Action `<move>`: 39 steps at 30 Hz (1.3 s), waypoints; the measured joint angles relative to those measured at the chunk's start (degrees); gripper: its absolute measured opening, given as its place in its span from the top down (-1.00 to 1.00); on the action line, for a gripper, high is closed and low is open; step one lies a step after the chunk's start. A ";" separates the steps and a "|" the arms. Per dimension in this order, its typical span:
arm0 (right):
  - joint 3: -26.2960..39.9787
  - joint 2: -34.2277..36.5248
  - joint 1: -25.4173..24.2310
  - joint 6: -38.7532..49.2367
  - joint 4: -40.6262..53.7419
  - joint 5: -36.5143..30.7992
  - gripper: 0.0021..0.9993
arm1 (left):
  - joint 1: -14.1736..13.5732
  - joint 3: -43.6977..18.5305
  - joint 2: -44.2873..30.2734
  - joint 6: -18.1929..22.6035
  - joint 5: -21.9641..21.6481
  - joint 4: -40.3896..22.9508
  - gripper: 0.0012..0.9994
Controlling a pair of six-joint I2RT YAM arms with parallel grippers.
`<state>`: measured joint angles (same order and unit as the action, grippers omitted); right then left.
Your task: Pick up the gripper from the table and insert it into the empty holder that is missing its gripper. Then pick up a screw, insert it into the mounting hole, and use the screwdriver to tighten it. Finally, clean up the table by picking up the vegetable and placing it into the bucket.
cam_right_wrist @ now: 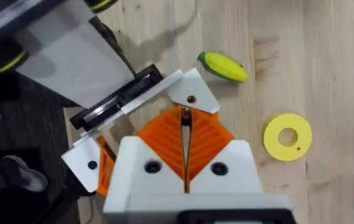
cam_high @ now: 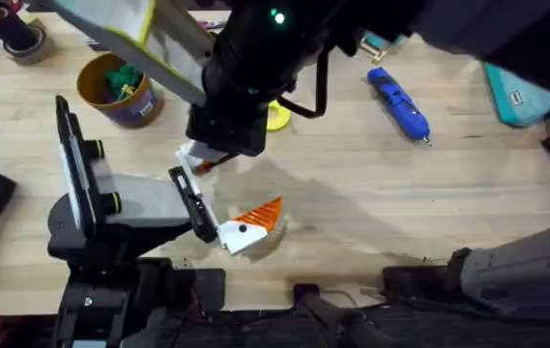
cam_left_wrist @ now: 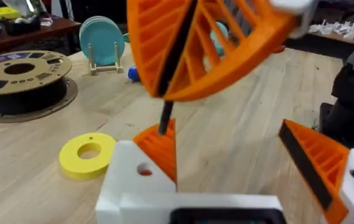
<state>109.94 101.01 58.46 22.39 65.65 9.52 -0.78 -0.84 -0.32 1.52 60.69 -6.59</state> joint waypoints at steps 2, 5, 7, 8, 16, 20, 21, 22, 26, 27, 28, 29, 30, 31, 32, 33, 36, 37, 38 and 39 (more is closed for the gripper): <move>-0.12 0.00 0.00 0.19 -0.43 0.00 0.99 | 0.00 0.00 0.00 0.00 0.00 0.00 -0.97; -0.28 0.00 0.00 0.39 -1.04 -0.02 0.99 | 0.00 0.00 0.00 0.00 0.00 0.00 -0.97; -0.30 0.00 0.00 0.43 -1.23 0.00 0.99 | 0.00 0.00 0.00 0.00 0.00 0.00 -0.97; -0.30 0.00 0.00 0.44 -1.31 0.00 0.99 | 0.00 0.00 0.00 0.00 0.00 0.00 -0.97; -1.29 0.00 0.00 1.05 -1.42 -0.02 0.99 | 0.00 0.00 0.01 0.00 0.00 0.00 -0.97; -2.15 0.00 0.00 1.27 -2.22 0.00 0.99 | 0.00 0.00 0.00 0.00 0.00 0.00 -0.97; -2.44 0.00 -0.02 1.27 -2.49 0.00 0.99 | 0.00 0.00 0.00 0.00 0.00 0.00 -0.97; -2.72 0.00 -0.02 1.29 -2.74 0.00 0.99 | 0.00 0.00 0.00 0.00 0.00 0.00 -0.97; -3.53 0.00 -0.02 1.29 -3.27 0.00 0.99 | 0.00 0.00 0.00 0.00 0.00 0.00 -0.97; -3.62 0.00 -0.02 1.29 -3.42 0.00 0.99 | 0.00 0.00 0.01 0.00 0.00 0.00 -0.97; -3.66 0.00 -0.02 1.29 -3.69 0.00 0.99 | 0.00 0.00 0.00 0.00 0.00 0.00 -0.97; -3.73 0.00 -0.09 1.29 -4.01 0.00 0.99 | 0.00 0.00 0.00 0.00 0.00 0.00 -0.97; -3.73 0.00 -0.14 1.29 -4.20 0.00 0.99 | 0.00 0.00 0.02 0.00 0.00 0.00 -0.97; -3.73 0.00 -0.20 1.29 -4.26 0.00 0.99 | 0.00 0.00 0.00 0.00 0.00 -0.02 -0.97; -3.73 0.00 -0.22 1.29 -4.29 0.00 0.99 | 0.00 0.00 0.02 0.00 0.00 0.00 -0.97; -3.73 0.00 -0.26 1.29 -4.31 0.00 0.99 | 0.00 0.00 0.01 0.00 0.00 0.00 -0.97; -3.73 0.00 -0.37 1.29 -4.31 -0.01 0.99 | 0.00 0.00 0.02 0.00 0.00 -0.01 -0.97; -3.73 0.00 -0.39 1.29 -4.29 -0.02 0.99 | 0.00 0.00 0.00 0.00 0.00 0.00 -0.97; -3.73 0.00 -0.42 1.29 -4.28 0.00 0.99 | 0.00 0.00 0.02 0.00 0.00 0.00 -0.97; -3.73 0.00 -0.42 1.29 -4.28 0.00 0.99 | 0.00 0.00 0.01 0.00 0.00 -0.01 -0.97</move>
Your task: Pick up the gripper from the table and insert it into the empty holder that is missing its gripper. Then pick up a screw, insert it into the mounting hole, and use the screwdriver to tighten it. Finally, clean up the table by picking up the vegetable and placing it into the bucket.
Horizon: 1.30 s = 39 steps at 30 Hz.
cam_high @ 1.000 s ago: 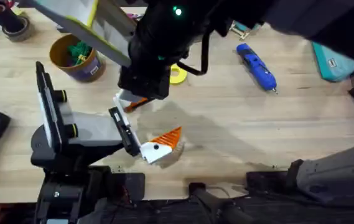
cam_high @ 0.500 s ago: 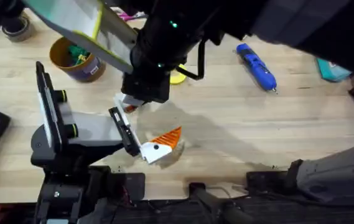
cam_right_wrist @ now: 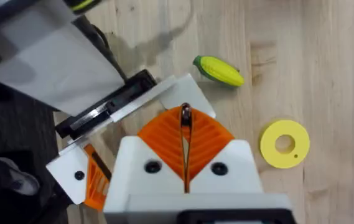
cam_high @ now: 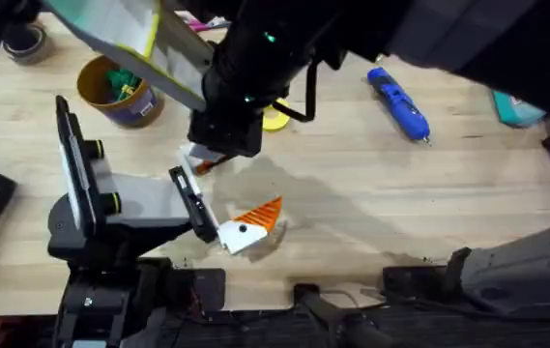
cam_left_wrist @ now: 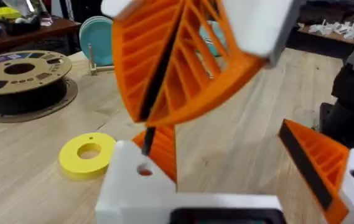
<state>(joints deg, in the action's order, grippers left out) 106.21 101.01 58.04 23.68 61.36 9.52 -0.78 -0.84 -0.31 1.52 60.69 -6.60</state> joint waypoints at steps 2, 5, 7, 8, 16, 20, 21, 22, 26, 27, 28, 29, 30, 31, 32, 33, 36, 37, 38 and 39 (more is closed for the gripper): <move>0.00 0.00 0.00 0.00 0.00 -0.02 0.99 | 0.00 0.00 -0.01 0.00 0.00 0.01 -0.97; 0.00 0.35 0.00 0.00 -0.02 0.00 0.99 | 0.00 0.00 0.01 0.00 0.00 0.01 -0.97; 0.00 0.87 0.00 0.00 -0.02 0.00 0.99 | 0.00 0.00 0.01 0.00 0.00 0.00 -0.97; 0.00 1.15 0.00 0.00 -0.02 0.00 0.99 | 0.00 0.00 0.01 0.00 0.00 0.01 -0.97; -0.85 1.77 0.00 0.00 -0.02 -0.01 0.99 | 0.00 0.00 0.00 0.00 0.00 0.01 -0.97; -1.03 1.77 0.00 -0.01 -0.04 -0.01 0.99 | 0.00 0.00 0.00 0.00 0.00 0.01 -0.97; -1.03 1.77 0.00 -0.02 -0.06 0.00 0.99 | 0.00 0.00 -0.01 0.00 0.00 0.01 -0.97; -1.03 1.77 0.00 -0.02 -0.07 0.00 0.99 | 0.00 0.00 0.01 0.00 0.00 0.01 -0.97; -1.05 1.77 0.00 -0.01 -0.07 0.00 0.99 | 0.00 0.00 -0.01 0.00 0.00 0.01 -0.97; -1.05 1.77 0.00 -0.02 -0.07 0.00 0.99 | 0.00 0.00 0.00 0.00 0.00 0.01 -0.97; -1.05 1.77 0.00 -0.02 -0.07 0.00 0.99 | 0.00 0.00 0.01 0.00 0.00 0.01 -0.97; -1.05 1.77 0.00 -0.01 -0.07 0.00 0.99 | 0.00 0.00 0.01 0.00 0.00 0.01 -0.97; -1.05 1.77 0.00 -0.02 -0.09 -0.01 0.99 | 0.00 0.00 0.00 0.00 0.00 0.01 -0.97; -1.05 1.77 0.00 0.00 -0.09 0.00 0.99 | 0.00 0.00 -0.01 0.00 0.00 0.01 -0.97; -1.05 1.77 0.00 -0.02 -0.09 0.00 0.99 | 0.00 0.00 0.01 0.00 0.00 0.01 -0.97; -1.05 1.77 0.00 -0.01 -0.10 0.00 0.99 | 0.00 0.00 0.00 0.00 0.00 0.01 -0.97; -1.05 1.81 0.00 -0.02 -0.09 0.00 0.99 | 0.00 0.00 0.01 0.00 0.00 0.00 -0.97; -1.05 1.87 0.00 -0.02 -0.13 0.00 0.99 | 0.00 0.00 0.01 0.00 0.00 0.01 -0.97; -1.05 1.99 0.00 -0.02 -0.11 0.00 0.99 | 0.00 0.00 0.01 0.00 0.00 0.01 -0.97; -1.05 2.16 0.00 -0.01 -0.13 0.00 0.99 | 0.00 0.00 0.00 0.00 0.00 0.01 -0.97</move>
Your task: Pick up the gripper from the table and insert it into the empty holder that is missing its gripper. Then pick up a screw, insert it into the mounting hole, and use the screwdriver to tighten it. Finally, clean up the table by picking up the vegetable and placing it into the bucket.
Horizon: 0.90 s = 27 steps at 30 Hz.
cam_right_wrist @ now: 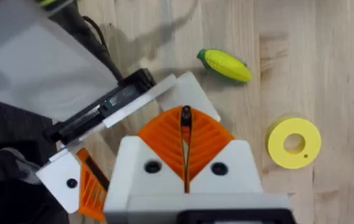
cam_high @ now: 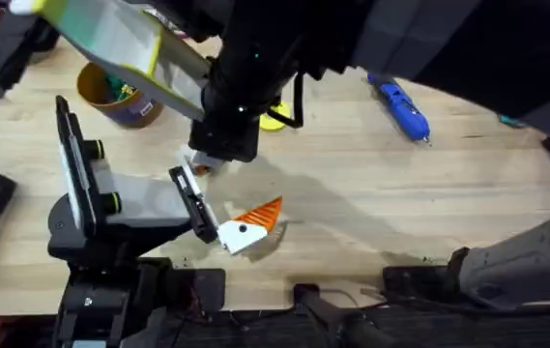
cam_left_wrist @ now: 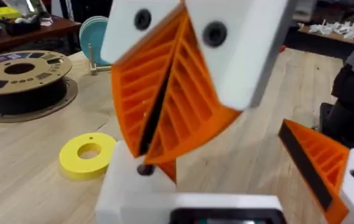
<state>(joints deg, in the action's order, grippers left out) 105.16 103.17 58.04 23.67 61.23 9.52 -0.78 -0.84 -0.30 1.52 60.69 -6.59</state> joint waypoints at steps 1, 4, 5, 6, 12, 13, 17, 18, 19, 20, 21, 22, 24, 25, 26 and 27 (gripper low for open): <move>0.00 0.21 0.00 0.00 -0.02 0.00 0.99 | 0.00 0.00 0.00 0.00 0.00 0.00 -0.97; 0.00 0.82 0.00 0.00 -0.22 0.01 0.99 | 0.00 0.00 0.01 -0.01 0.00 -0.02 -0.97; 0.00 0.94 0.00 0.01 -0.30 0.00 0.99 | 0.00 0.00 0.01 -0.11 0.00 -0.02 -0.97; 0.00 0.96 0.00 -0.01 -0.42 0.00 0.99 | 0.02 0.00 -0.01 -0.20 -0.04 -0.02 -0.97; 0.00 0.94 0.00 -0.01 -0.46 0.00 0.99 | 0.00 0.00 -0.01 -0.22 -0.02 0.00 -0.97; 0.00 0.94 0.00 -0.01 -0.46 0.01 0.99 | 0.02 0.00 -0.01 -0.20 -0.02 0.00 -0.97; 0.00 0.94 0.00 -0.01 -0.82 -0.01 0.27 | 0.01 0.00 0.00 -0.20 0.01 -0.01 -0.97; 0.00 0.94 0.00 -0.03 -0.92 0.00 -0.03 | 0.00 0.00 -0.01 -0.20 0.00 -0.02 -0.97; 0.00 0.94 0.00 -0.02 -0.89 -0.12 -0.31 | 0.00 0.00 -0.01 -0.22 0.00 -0.02 -0.97; 0.00 0.93 -0.14 0.01 -0.84 -0.44 -0.63 | 0.03 0.00 0.00 -0.22 -0.04 -0.02 -0.97; 0.00 0.92 -0.44 0.31 -0.87 -0.76 -0.90 | 0.09 0.00 -0.01 -0.24 -0.04 -0.02 -0.97; 0.00 0.92 -0.78 0.36 -0.87 -0.81 -0.97 | 0.07 0.00 -0.01 -0.24 -0.02 -0.02 -0.97; 0.00 0.93 -1.01 0.36 -0.90 -0.68 -0.99 | 0.07 0.00 -0.01 -0.24 -0.02 -0.02 -0.97; 0.00 0.92 -0.98 0.36 -0.90 -0.70 -0.99 | 0.07 0.00 -0.01 -0.24 -0.02 -0.02 -0.97; 0.00 0.92 -0.98 0.39 -0.90 -0.69 -1.00 | 0.07 0.00 -0.01 -0.24 -0.02 -0.02 -0.97; 0.00 0.92 -1.02 0.38 -0.90 -0.68 -1.00 | 0.07 0.00 -0.01 -0.24 -0.02 -0.02 -0.97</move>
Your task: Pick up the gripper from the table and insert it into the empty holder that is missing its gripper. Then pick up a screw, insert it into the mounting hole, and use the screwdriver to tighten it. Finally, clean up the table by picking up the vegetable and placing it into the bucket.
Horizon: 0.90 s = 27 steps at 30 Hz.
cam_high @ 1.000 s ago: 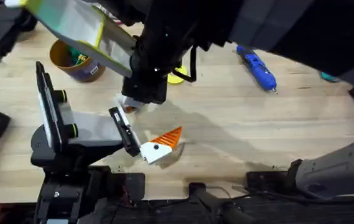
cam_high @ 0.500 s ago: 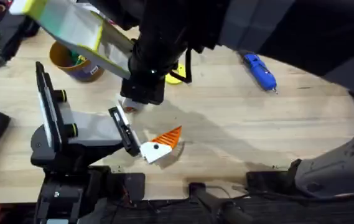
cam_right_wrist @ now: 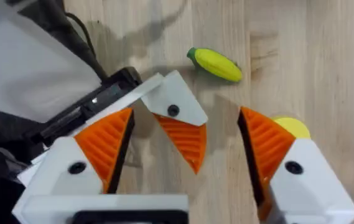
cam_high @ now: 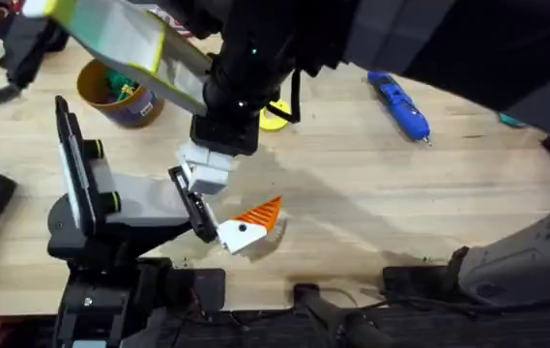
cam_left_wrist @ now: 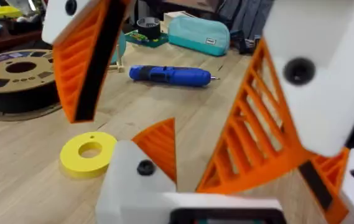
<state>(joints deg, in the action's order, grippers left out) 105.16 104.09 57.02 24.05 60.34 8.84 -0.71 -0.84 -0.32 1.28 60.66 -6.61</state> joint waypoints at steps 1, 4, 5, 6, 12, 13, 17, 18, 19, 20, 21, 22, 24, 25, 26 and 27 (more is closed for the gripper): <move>0.00 0.00 -0.05 0.00 0.00 0.02 -1.00 | 0.00 0.00 0.00 0.00 0.00 0.00 -0.97; 0.00 0.00 -0.35 0.00 0.00 0.24 -1.00 | 0.00 0.00 0.00 0.00 0.00 0.00 -0.97; 0.00 0.00 -0.57 0.00 -0.01 0.26 -1.00 | 0.00 0.00 0.00 0.02 0.03 0.00 -0.97; 0.00 -0.01 -0.74 0.00 0.00 0.26 -1.00 | 0.00 0.00 0.00 0.02 0.04 0.00 -0.97; -0.25 -2.37 -3.29 0.00 0.01 0.28 -1.00 | 0.00 0.00 0.00 0.02 0.04 0.00 -0.97; -0.32 -3.34 -4.03 0.00 0.02 0.28 -1.00 | 0.00 0.00 0.00 0.02 0.04 0.00 -0.97; -0.35 -8.17 -8.02 0.00 0.00 0.39 -1.00 | 0.00 0.00 0.02 0.02 0.04 0.00 -0.97; -0.35 -9.30 -9.16 0.00 -0.01 0.45 -1.00 | 0.00 0.00 0.00 0.02 0.06 0.00 -0.97; -0.35 -10.29 -10.26 0.00 0.01 0.45 -1.00 | 0.00 0.00 0.01 0.02 0.07 0.00 -0.97; -0.35 -11.32 -11.53 0.00 0.02 0.46 -1.00 | 0.00 0.00 0.02 0.02 0.04 0.00 -0.97; -0.35 -12.16 -12.72 0.00 0.00 0.50 -1.00 | 0.00 0.00 0.00 0.02 0.07 0.00 -0.97; -0.35 -12.83 -13.77 0.00 0.00 0.50 -1.00 | 0.00 0.00 0.00 0.02 0.07 0.00 -0.97; -0.97 -14.11 -15.63 0.00 -0.79 0.58 -1.00 | 0.00 0.00 0.00 0.02 0.05 0.00 -0.97; -1.87 -14.83 -16.48 0.00 -1.62 0.69 -1.00 | 0.00 0.00 0.00 0.02 0.07 0.00 -0.97; -3.24 -15.67 -17.34 0.00 -2.70 0.74 -1.00 | 0.00 0.00 0.02 0.02 0.07 0.00 -0.97; -5.13 -16.76 -18.31 -0.02 -3.96 0.90 -1.00 | 0.00 0.00 0.00 0.02 0.07 0.00 -0.98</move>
<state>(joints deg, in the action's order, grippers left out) 100.04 87.34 38.71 24.03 56.37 9.74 -0.71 -0.84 -0.32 1.30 60.73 -6.61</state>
